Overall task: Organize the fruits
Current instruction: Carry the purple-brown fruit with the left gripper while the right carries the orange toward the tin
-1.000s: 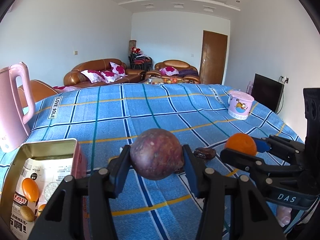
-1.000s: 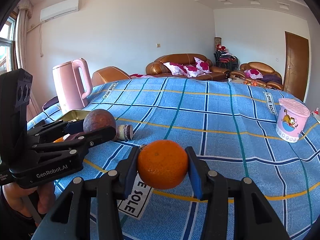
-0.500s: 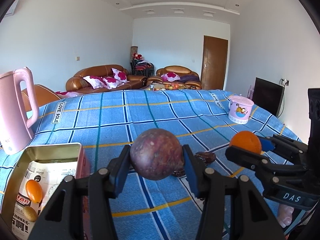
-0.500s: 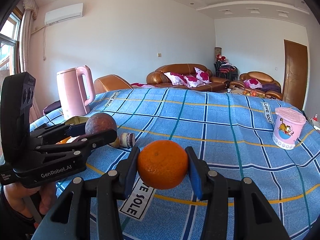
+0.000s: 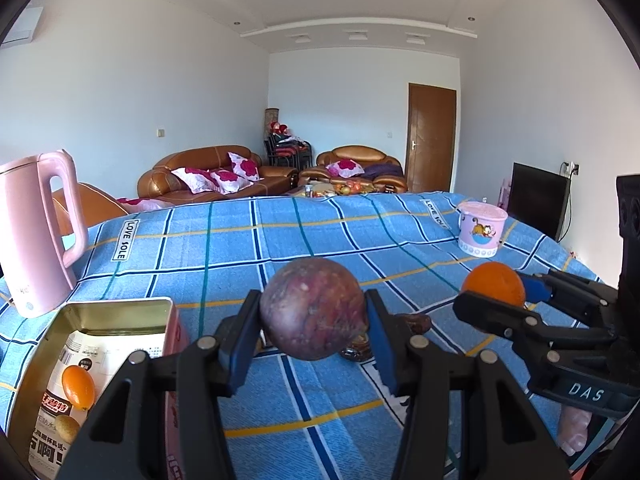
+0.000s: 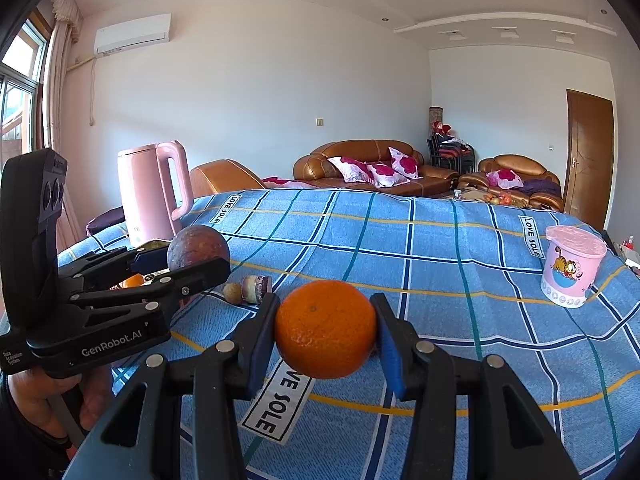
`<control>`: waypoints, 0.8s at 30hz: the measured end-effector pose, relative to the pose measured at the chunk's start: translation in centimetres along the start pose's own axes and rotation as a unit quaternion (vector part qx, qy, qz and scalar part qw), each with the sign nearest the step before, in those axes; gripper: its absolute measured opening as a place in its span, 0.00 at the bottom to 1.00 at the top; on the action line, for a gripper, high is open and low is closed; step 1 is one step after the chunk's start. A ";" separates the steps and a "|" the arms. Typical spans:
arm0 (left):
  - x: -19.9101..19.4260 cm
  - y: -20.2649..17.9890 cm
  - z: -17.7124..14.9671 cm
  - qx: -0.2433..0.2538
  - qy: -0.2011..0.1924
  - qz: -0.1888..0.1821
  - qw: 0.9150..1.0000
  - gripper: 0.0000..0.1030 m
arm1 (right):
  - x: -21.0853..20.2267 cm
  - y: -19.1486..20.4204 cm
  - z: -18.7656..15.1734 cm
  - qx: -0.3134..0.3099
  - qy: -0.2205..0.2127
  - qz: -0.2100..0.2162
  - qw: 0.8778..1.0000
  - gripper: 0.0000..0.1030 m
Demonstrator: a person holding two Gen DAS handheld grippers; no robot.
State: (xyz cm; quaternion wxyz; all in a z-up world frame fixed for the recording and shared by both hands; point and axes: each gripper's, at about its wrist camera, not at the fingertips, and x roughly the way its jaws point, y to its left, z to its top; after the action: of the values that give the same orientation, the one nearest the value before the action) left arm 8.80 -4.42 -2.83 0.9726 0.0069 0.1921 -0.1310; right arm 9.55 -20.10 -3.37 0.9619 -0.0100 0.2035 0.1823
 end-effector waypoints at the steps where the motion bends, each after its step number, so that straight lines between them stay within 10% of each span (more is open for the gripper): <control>1: -0.1 0.0 0.0 0.000 -0.002 0.001 1.000 0.51 | -0.1 0.0 0.0 -0.001 -0.002 0.000 1.000 0.47; 24: -0.9 0.0 0.0 0.000 -0.027 0.024 0.999 0.51 | -1.7 0.3 -0.2 -0.012 -0.039 0.000 0.999 0.47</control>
State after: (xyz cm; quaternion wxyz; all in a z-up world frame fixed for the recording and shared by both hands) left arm 7.96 -4.15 -2.50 0.9803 0.0080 0.1659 -0.1073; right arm 7.96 -20.40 -2.84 0.9690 -0.0145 0.1637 0.1846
